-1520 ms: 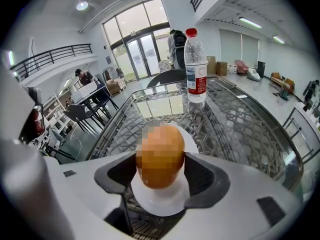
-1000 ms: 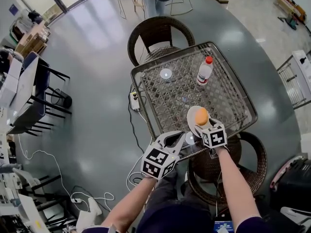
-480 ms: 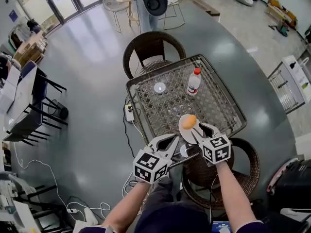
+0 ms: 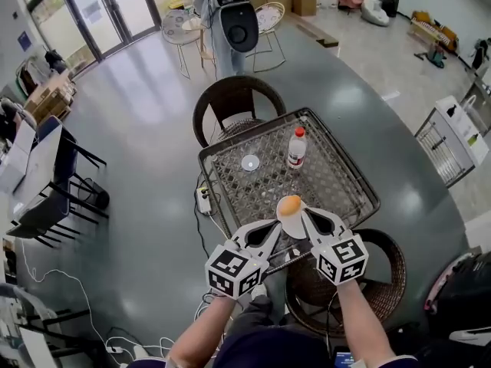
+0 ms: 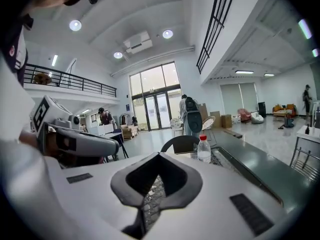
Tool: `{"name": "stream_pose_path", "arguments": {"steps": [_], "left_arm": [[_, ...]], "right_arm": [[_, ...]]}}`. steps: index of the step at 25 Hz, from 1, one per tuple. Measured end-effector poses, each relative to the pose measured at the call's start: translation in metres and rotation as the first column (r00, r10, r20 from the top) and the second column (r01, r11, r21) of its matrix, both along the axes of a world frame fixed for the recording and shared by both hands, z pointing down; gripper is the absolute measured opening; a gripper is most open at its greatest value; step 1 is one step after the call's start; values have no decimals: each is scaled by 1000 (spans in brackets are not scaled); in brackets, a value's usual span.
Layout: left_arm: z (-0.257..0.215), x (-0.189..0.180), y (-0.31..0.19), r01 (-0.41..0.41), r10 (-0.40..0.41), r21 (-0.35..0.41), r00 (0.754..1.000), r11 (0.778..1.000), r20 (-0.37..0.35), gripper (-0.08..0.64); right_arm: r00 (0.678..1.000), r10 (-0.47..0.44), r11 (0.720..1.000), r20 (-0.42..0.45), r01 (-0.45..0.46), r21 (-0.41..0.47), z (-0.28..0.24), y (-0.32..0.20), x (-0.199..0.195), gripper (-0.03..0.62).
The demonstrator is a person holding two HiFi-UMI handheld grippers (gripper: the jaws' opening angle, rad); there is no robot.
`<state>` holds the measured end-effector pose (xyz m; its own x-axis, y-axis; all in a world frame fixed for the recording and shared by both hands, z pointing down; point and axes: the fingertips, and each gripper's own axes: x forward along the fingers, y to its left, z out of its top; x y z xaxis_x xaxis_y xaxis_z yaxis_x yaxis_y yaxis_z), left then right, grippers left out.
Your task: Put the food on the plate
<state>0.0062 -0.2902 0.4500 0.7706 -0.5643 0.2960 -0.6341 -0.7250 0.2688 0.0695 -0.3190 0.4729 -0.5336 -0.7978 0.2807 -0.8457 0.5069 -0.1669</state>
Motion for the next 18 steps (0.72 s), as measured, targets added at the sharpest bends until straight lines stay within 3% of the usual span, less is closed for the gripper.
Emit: {"name": "stream_pose_path", "arguments": {"steps": [9,18], "left_arm": [[-38,7,7,-14,16,75,999,997,-29,8],[-49,10,14,-13,17,92,999,996,-38,8]], "right_arm": [[996,14,991,86,-25,129,-65,22,-5,5],[995,16,988,103,-32,150,-79,28,-3,5]]}}
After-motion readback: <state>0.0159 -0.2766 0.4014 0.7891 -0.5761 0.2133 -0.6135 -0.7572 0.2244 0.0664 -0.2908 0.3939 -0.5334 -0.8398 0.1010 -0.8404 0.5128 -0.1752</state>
